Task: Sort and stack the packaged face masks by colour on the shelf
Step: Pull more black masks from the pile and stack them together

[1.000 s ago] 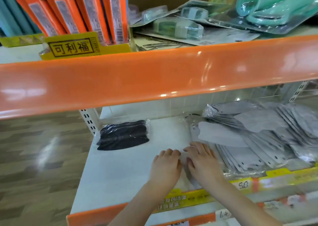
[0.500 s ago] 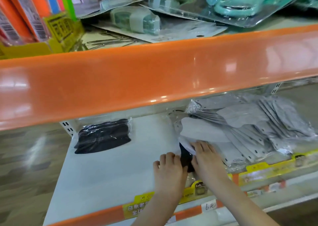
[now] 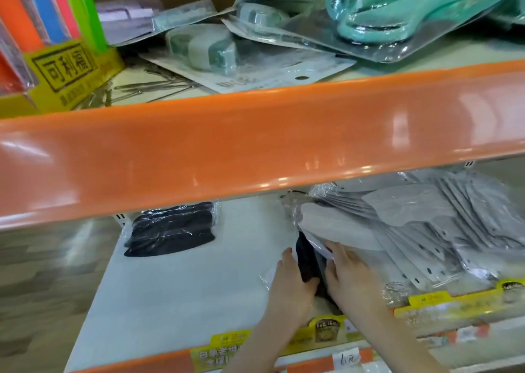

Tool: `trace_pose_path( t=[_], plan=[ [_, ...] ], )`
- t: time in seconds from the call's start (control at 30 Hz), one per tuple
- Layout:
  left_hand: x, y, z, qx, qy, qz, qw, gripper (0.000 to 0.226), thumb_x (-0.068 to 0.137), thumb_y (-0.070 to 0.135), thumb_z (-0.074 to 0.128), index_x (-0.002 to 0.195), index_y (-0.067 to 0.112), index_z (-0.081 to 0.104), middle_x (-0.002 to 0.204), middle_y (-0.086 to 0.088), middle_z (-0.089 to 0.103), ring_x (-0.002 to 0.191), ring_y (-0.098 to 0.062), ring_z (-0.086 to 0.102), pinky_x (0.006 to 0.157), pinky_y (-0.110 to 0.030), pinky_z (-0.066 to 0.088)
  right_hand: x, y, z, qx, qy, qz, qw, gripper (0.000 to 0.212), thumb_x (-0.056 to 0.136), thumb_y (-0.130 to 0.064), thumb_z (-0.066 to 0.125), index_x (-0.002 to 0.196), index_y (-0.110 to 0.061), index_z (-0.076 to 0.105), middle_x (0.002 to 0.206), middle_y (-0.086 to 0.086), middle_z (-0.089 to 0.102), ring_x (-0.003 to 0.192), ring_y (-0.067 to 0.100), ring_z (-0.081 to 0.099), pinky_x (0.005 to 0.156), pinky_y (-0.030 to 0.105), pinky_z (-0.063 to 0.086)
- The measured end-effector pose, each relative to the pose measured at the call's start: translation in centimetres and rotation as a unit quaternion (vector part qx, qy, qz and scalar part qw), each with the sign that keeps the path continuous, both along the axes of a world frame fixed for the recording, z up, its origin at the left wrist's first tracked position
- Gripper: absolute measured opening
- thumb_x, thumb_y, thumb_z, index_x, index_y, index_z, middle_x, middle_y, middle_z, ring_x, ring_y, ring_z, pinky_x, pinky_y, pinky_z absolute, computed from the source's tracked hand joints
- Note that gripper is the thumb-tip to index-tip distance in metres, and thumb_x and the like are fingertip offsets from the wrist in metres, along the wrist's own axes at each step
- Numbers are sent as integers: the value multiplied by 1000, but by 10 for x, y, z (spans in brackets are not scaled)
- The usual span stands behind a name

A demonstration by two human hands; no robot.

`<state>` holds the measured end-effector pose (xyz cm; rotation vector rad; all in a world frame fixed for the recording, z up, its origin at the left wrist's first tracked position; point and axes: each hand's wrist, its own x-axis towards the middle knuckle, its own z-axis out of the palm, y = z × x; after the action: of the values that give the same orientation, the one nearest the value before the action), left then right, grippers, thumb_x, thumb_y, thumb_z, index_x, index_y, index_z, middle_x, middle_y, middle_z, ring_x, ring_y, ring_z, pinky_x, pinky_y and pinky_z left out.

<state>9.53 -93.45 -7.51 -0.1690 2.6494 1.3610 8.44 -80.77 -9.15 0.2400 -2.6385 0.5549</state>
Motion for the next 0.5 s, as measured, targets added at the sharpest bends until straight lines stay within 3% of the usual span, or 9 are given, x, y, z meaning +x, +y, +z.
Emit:
trace_pose_path(
  t=[0.07, 0.13, 0.17, 0.23, 0.37, 0.5],
  plan=[
    [-3, 3, 1, 58, -37, 27, 997, 34, 86, 19, 60, 107, 23, 33, 107, -9, 63, 101, -27, 61, 81, -32, 47, 2, -1, -3, 0, -6, 12, 1000, 41, 66, -2, 78, 102, -11, 63, 69, 3, 64, 52, 21, 62, 38, 25, 42],
    [-6, 5, -2, 27, -24, 28, 999, 15, 86, 18, 59, 88, 20, 43, 89, -5, 63, 89, -26, 60, 76, -34, 47, 4, -1, -8, 20, 5, 22, 1000, 27, 76, -11, 70, 101, -12, 61, 80, 4, 67, 64, 24, 66, 46, 27, 46],
    [-6, 4, -2, 4, -9, 31, 999, 16, 87, 17, 58, 78, 21, 45, 80, 0, 59, 83, -23, 58, 71, -30, 44, 5, -1, -10, 30, 9, 26, 999, 22, 82, -18, 60, 102, -12, 61, 87, 5, 67, 73, 25, 67, 54, 29, 50],
    [-5, 2, 0, 9, 25, 51, 998, 28, 90, 14, 55, 67, 26, 44, 68, 9, 52, 71, -15, 52, 61, -22, 36, 7, -2, -14, 39, -4, 35, 999, 32, 89, -29, 42, 108, -11, 61, 102, 6, 66, 93, 26, 65, 74, 35, 53],
    [-5, -12, 16, 8, 77, 105, 991, 25, 92, 12, 52, 69, 20, 50, 66, 7, 54, 70, -18, 53, 58, -22, 33, 8, -3, -13, 48, 9, 29, 998, 42, 92, -37, 38, 111, -8, 63, 111, 7, 65, 103, 26, 61, 88, 37, 51],
    [-9, -50, 35, 53, 95, 161, 981, 19, 92, 12, 54, 74, 18, 56, 70, 0, 61, 72, -24, 61, 67, -39, 50, 9, -4, -14, 76, 23, 30, 996, 46, 94, -37, 38, 109, -3, 66, 106, 10, 67, 98, 28, 63, 89, 36, 46]
  ],
)
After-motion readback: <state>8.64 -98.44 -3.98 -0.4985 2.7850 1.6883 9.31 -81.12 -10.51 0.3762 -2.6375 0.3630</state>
